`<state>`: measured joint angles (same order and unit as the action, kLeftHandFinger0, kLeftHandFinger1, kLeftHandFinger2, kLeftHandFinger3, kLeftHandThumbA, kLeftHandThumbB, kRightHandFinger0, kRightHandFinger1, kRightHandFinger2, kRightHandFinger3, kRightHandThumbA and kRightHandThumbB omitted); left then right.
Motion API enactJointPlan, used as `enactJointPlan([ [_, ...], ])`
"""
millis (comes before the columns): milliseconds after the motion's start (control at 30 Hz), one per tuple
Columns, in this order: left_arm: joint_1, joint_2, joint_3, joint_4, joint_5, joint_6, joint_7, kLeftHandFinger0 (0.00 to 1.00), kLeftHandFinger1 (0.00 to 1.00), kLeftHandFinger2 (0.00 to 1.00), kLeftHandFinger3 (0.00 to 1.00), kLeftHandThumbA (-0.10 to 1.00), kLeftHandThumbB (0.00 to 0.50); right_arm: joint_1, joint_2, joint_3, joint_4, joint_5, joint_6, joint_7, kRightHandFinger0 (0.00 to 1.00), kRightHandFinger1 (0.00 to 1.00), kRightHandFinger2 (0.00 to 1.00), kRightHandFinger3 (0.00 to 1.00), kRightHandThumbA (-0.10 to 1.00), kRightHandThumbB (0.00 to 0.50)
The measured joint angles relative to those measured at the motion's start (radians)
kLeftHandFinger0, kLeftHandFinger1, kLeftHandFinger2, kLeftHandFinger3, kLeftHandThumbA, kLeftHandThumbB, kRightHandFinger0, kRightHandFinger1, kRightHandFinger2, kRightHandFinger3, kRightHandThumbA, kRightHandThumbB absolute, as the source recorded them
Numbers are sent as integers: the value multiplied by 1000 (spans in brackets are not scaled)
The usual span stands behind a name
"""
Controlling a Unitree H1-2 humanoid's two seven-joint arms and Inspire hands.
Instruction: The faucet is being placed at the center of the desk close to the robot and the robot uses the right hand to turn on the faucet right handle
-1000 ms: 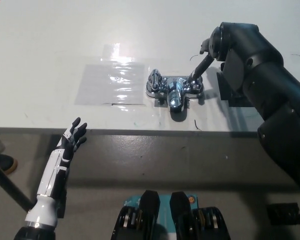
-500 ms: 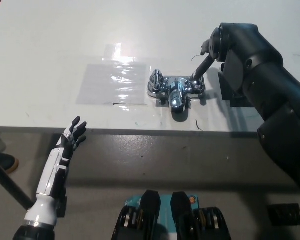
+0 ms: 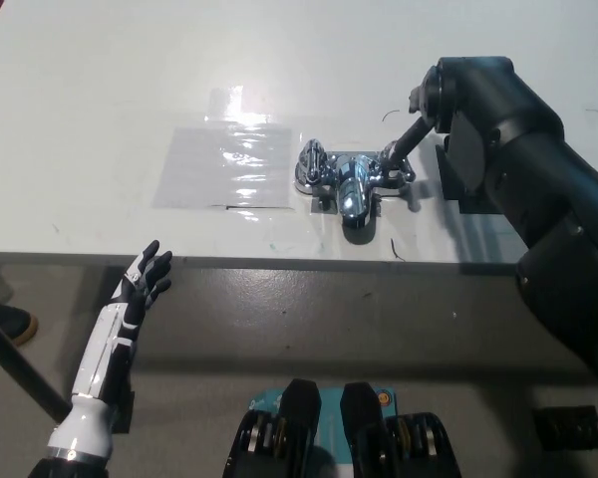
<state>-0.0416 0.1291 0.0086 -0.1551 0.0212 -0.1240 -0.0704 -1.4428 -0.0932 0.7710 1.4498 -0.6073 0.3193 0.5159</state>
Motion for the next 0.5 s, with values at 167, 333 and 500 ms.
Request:
enactJointPlan([
  [167,0,0,0,0,2,0,0,1000,1000,1000,1000,1000,314,0,-11,10,0,-2,-2,3,1000,1000,1000,1000,784,352],
  [333,0,0,0,0,3,0,0,1000,1000,1000,1000,1000,297,-4,-25,31,0,-9,-6,30,1000,1000,1000,1000,842,365],
  [500,0,0,0,0,4,0,0,1000,1000,1000,1000,1000,286,-11,-44,40,1,-17,-7,50,1000,1000,1000,1000,845,343],
])
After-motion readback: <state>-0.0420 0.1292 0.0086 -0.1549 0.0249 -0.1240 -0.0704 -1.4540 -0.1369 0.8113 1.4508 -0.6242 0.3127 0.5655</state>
